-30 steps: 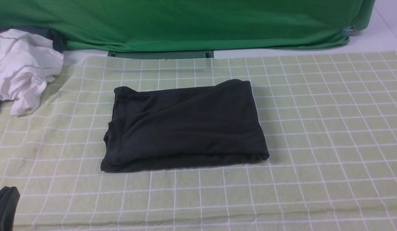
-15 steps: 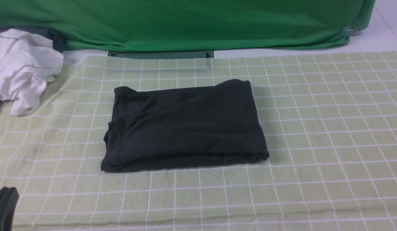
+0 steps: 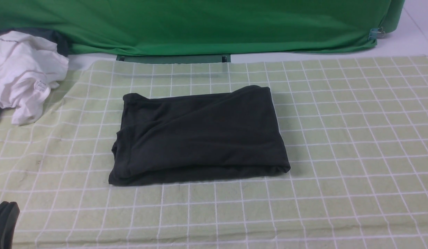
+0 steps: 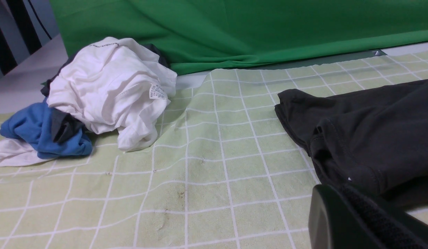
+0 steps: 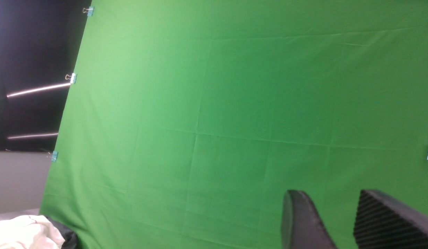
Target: Fold a long-sleeved shirt over a green coffee tablecloth.
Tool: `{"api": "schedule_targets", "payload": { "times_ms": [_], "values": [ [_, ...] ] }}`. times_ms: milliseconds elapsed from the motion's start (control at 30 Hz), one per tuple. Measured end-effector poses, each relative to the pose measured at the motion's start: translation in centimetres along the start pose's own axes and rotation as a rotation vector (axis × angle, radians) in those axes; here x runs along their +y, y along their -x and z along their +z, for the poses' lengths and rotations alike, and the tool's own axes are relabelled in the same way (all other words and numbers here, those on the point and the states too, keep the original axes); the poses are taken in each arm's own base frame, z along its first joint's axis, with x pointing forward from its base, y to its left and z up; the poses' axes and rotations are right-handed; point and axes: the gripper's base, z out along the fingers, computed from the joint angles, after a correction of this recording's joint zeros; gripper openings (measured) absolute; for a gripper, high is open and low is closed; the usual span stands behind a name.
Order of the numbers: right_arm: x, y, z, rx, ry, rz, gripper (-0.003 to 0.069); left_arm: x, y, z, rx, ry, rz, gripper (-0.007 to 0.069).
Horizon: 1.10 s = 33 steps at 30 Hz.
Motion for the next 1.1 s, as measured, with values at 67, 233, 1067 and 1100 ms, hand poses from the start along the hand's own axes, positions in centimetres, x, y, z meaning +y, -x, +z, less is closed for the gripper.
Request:
{"api": "schedule_targets", "payload": {
  "times_ms": [67,233,1067,1100],
  "values": [
    [0.0,0.0,0.0,0.001,0.000,-0.003,0.0239,0.0,0.0,0.0,0.000,0.000,0.000,0.0013],
    [0.2,-1.2,-0.3,0.125,0.018,-0.007,0.0239,0.0,0.0,0.0,-0.001,0.000,0.000,0.0013],
    [0.5,-15.1,-6.1,0.763,-0.336,-0.142,0.0239,0.0,0.0,0.0,-0.005,0.002,0.000,0.0013],
    [0.5,-15.1,-6.1,0.760,-0.342,-0.127,0.0239,0.0,0.0,0.0,-0.004,0.002,0.000,0.0014]
  ]
}}
